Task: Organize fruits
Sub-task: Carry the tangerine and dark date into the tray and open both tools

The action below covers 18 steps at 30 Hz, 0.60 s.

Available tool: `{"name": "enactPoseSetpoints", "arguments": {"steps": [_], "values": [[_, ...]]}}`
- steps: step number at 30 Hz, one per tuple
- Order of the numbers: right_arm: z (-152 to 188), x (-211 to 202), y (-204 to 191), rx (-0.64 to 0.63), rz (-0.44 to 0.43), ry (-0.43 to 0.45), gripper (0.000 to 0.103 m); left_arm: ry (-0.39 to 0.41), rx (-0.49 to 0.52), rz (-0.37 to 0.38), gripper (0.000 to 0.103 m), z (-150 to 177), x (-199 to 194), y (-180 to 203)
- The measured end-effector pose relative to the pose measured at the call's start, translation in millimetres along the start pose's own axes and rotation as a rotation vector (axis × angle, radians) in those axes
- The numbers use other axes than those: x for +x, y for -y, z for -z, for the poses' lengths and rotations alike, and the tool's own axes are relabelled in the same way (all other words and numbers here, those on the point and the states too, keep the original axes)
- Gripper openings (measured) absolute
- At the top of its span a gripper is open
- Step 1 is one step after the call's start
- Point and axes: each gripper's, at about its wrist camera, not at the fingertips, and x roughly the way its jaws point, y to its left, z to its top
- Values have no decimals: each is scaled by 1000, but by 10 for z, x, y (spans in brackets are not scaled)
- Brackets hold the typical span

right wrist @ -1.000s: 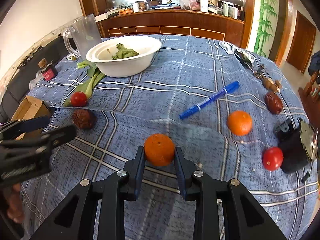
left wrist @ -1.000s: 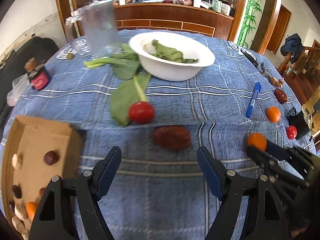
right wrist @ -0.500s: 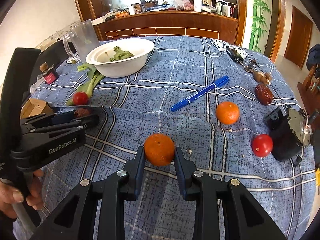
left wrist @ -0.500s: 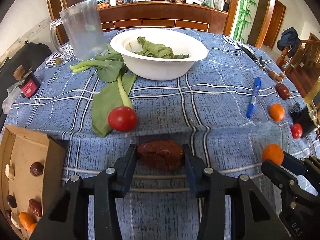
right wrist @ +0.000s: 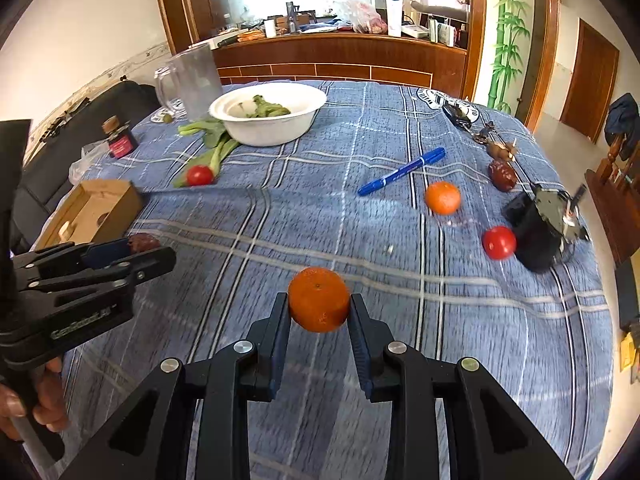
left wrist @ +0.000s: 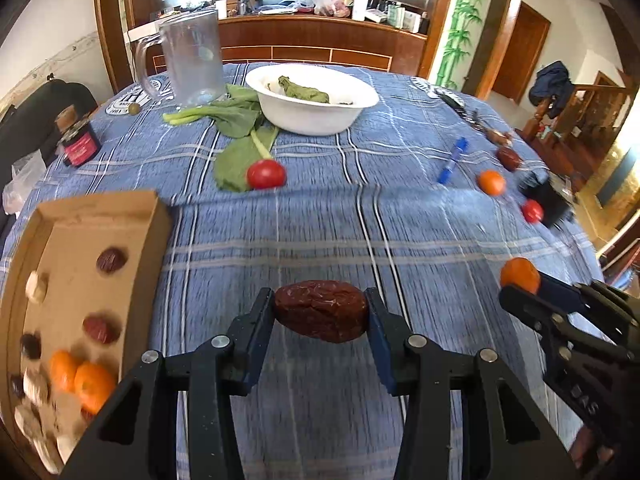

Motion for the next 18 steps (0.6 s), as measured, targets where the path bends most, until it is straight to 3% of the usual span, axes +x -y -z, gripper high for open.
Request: {"name": "enactPoseSetpoints", "arguments": {"steps": [10, 18], "values": [[443, -202, -332, 20, -27, -20, 31, 29, 18, 78, 43, 517, -625, -224], [321, -245, -808, -23, -55, -1, 31, 70, -28, 70, 44, 633, -965, -660]]}}
